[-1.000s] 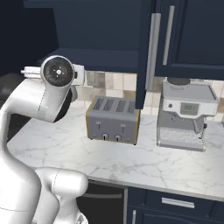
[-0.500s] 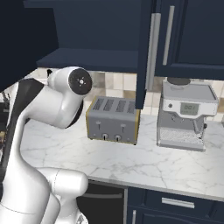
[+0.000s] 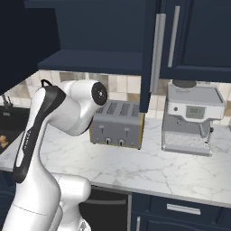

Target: Open the cabinet, pick the kettle from the cabinet, and place it in the sink.

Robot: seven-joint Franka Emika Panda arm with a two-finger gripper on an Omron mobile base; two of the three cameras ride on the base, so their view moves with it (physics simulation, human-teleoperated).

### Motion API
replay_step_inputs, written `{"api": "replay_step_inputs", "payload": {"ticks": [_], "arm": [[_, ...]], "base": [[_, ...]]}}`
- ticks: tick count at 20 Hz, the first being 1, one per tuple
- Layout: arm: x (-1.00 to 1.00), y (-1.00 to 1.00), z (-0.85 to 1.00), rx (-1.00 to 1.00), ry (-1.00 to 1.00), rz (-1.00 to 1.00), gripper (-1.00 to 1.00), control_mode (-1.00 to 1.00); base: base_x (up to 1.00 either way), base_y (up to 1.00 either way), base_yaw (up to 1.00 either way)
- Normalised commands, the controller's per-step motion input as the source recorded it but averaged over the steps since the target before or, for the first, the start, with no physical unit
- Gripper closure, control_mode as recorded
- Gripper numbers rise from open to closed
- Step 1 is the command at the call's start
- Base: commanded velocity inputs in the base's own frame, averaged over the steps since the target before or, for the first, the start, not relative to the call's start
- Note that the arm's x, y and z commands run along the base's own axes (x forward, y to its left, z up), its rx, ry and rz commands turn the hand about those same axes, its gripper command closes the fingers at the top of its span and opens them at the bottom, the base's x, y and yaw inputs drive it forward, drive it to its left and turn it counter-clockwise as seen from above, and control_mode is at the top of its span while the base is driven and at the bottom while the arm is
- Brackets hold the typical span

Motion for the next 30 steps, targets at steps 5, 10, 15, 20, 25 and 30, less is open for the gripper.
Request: {"api": "replay_step_inputs", "payload": {"ticks": [5,10,15,20,25,30], "arm": [[0.14,0.17,-0.25,-0.01,-0.08,0.16,1.00,-1.00],[0.13,0.18,-0.22,-0.05,-0.05,0.10,1.00,-1.00],[0.11,0.14,-0.19,-0.03,-0.01,0.09,1.00,-1.00],[0.05,0.11,-0.18,-0.02,0.00,0.07,1.00,-1.00],[0.00,0.00,-0.01,0.00,0.00,0.02,1.00,-1.00],[0.00,0.00,0.00,0.00,0.00,0.00,1.00,-1.00]], "base": [[0.00,0.00,0.00],[0.00,0.00,0.00],[0.00,0.00,0.00],[0.00,0.00,0.00],[0.00,0.00,0.00],[0.00,0.00,0.00]]}}
